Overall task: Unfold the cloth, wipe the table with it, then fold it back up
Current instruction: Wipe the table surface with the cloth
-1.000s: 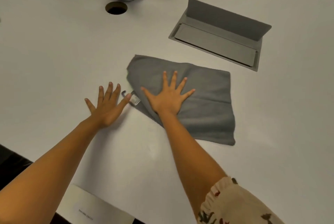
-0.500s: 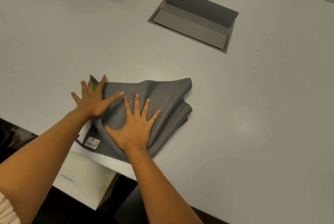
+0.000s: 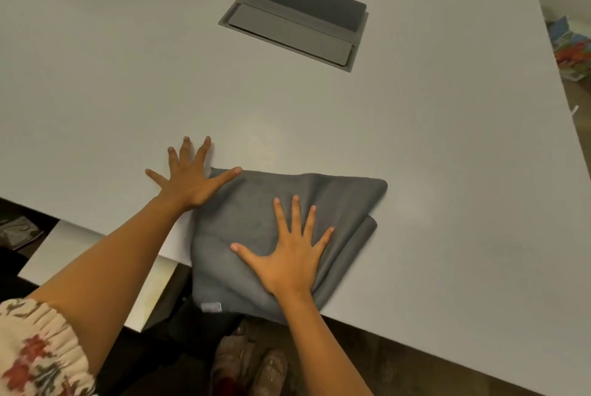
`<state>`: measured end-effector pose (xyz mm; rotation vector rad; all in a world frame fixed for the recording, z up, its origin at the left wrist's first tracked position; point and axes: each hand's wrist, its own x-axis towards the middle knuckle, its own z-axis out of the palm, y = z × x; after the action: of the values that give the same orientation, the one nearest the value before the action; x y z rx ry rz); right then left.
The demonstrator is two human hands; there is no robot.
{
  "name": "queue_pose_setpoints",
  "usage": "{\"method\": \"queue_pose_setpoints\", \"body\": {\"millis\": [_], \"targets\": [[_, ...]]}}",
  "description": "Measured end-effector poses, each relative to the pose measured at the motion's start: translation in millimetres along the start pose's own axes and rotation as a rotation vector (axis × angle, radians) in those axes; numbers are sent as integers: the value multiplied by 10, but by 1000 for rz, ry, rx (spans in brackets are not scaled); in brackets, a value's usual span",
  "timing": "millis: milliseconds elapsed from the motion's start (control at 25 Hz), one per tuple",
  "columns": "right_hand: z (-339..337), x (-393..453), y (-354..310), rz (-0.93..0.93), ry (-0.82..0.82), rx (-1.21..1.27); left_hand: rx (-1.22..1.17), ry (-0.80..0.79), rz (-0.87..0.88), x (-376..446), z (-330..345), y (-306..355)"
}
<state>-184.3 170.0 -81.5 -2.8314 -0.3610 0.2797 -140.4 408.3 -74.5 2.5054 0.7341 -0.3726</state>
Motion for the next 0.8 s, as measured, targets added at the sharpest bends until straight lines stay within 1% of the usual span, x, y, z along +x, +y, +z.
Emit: {"method": "queue_pose_setpoints", "body": {"millis": [160,360,600,720,800], "targets": [[-184,-55,564,149,19,-5,7,-30,62,-56,186,427],[-301,215,869,283,56,35,69,-74,148,48,347,813],[-458,706,1295,467,108,28,217,-69,226,292,340,817],[-564,1065,1562,589,125,27,257,-63,270,509,224,786],[-667,1364,1703,664,141,52,263,-57,264,708,93,711]]}}
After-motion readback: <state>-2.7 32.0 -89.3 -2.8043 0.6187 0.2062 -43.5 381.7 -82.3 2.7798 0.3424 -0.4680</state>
